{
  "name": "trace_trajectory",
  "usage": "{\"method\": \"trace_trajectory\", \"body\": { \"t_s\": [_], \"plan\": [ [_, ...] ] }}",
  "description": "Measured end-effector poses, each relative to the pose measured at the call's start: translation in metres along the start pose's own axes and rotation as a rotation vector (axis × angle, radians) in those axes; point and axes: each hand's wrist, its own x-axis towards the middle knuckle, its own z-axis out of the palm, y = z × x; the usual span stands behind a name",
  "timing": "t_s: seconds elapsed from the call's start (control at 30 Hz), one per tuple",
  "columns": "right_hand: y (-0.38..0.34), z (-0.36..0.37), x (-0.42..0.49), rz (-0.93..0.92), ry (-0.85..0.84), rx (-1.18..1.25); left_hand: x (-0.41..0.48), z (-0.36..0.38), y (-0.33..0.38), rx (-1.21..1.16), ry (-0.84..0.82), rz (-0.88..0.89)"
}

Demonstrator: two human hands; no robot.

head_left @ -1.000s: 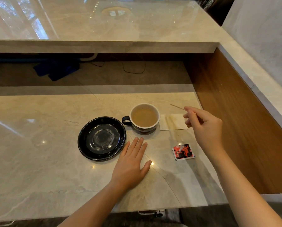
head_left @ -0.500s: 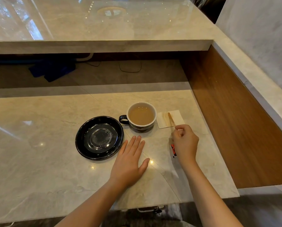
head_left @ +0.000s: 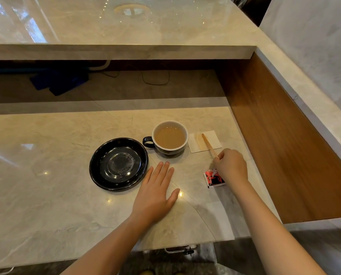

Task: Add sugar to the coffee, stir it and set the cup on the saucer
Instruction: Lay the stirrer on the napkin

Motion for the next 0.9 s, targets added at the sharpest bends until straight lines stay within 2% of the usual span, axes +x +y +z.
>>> {"method": "trace_trajectory", "body": {
  "t_s": [0.2,0.9],
  "plan": [
    [-0.008,0.013,-0.013,-0.033,-0.04,0.018,-0.001,0.0,0.0,-0.003,0.006,0.0],
    [-0.008,0.021,-0.019,-0.103,-0.02,-0.073,0.0,0.005,-0.003,0.0,0.019,0.007]
  ]
}}
